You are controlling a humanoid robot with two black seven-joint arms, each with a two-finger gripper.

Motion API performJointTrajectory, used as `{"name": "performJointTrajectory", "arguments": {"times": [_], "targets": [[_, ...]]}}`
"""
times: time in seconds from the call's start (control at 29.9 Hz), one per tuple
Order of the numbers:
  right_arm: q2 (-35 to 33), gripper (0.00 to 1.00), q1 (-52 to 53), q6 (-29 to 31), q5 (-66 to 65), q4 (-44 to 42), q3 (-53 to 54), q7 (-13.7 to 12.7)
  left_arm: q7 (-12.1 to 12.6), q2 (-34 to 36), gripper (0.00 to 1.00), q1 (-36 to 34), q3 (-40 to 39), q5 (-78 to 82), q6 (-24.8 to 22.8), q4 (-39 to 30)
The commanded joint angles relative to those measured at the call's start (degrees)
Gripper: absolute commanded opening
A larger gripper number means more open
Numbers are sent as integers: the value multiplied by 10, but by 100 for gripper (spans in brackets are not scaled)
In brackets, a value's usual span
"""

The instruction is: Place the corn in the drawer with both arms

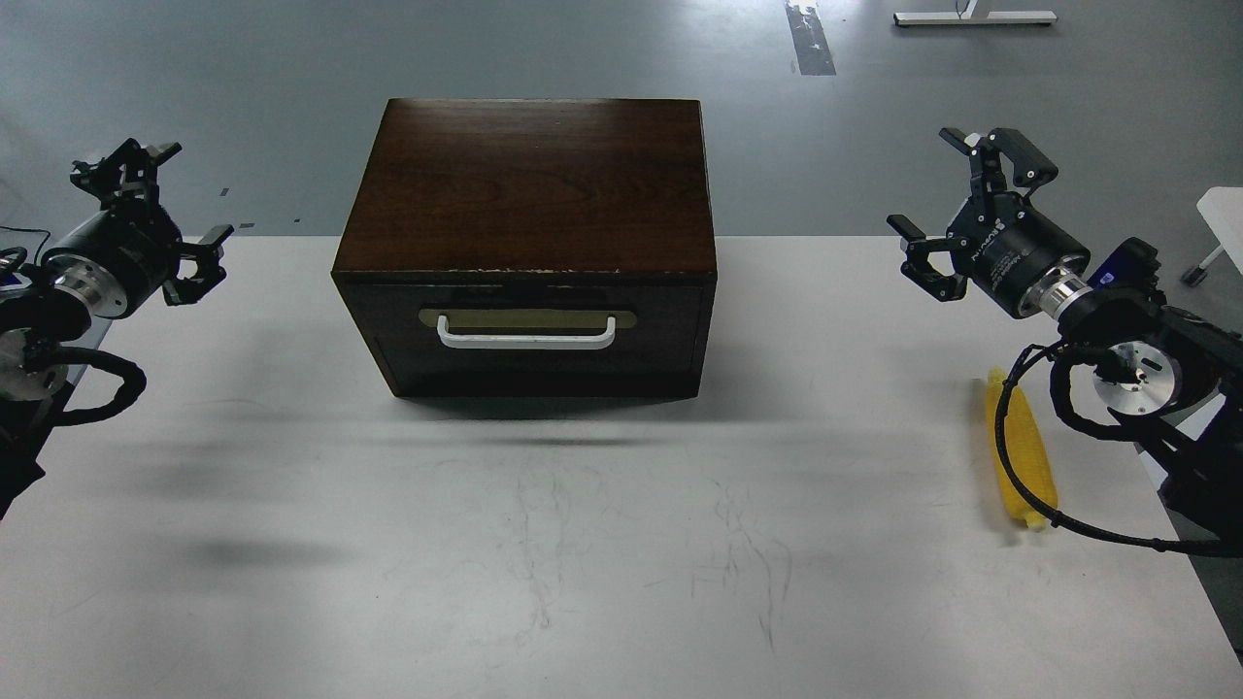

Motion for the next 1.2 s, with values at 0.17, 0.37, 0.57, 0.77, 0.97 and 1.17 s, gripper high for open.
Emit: {"name": "performJointTrajectory", "arguments": {"times": [0.17,0.37,0.57,0.77,0.97,1.17], "targets": [[0,100,-1,0,0,1,2,0,-3,6,99,1,-1,-1,0,0],[0,100,-1,-1,0,2,2,0,-4,10,99,1,-5,-3,0,1],[-1,100,-1,-1,0,3,1,0,-3,17,99,-1,-6,-17,0,-2],[-2,100,-1,-2,0,3,1,0,-1,16,99,-1,-3,-16,0,-2],[0,100,-1,-2,-1,2,-1,-1,-2,18,99,-5,0,-12,0,-3],[0,100,-1,-3,-1,1,-2,-3,-2,20,99,-5,1,-12,0,-4]]}}
